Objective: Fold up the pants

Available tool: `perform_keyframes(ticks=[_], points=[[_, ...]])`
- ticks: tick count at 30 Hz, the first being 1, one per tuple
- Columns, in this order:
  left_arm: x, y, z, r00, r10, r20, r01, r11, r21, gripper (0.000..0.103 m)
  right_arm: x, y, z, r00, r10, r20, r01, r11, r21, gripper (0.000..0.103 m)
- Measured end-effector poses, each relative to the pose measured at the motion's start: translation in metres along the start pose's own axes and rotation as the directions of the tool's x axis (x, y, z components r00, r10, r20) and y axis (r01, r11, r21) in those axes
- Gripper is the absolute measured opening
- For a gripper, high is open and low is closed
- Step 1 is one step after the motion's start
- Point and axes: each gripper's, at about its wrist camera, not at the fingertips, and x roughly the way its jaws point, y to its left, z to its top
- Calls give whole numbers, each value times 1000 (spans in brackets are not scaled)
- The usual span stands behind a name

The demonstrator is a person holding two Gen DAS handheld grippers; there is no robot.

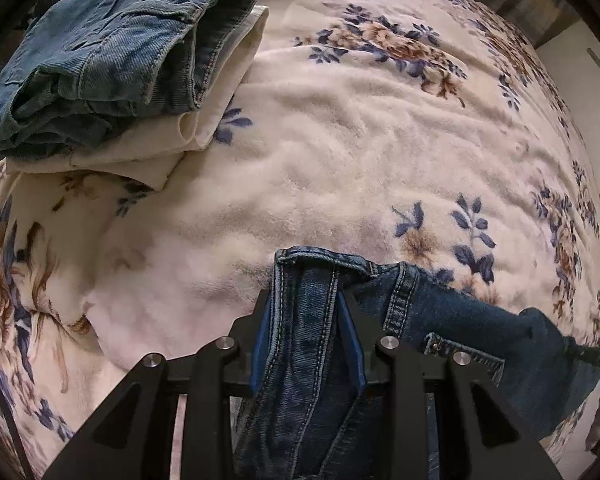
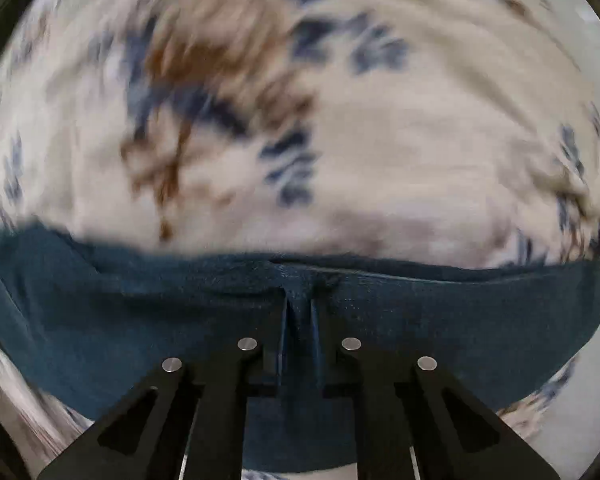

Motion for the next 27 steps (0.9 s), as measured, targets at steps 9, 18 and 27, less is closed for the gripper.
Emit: perform_keyframes(ticks=[9, 18, 27], points=[[0, 4, 1, 1000, -18, -14, 17, 999, -35, 32, -7, -94, 16, 961, 270, -52, -229, 892, 389, 36], [-13, 5, -4, 1000, -14, 4, 14, 998, -59, 38, -50, 75, 6, 949, 312, 35, -310, 949, -59, 70], [-76, 16, -48, 990, 2, 141, 20, 987, -159, 69, -17, 92, -45, 942, 332, 55, -315, 927, -203, 97]])
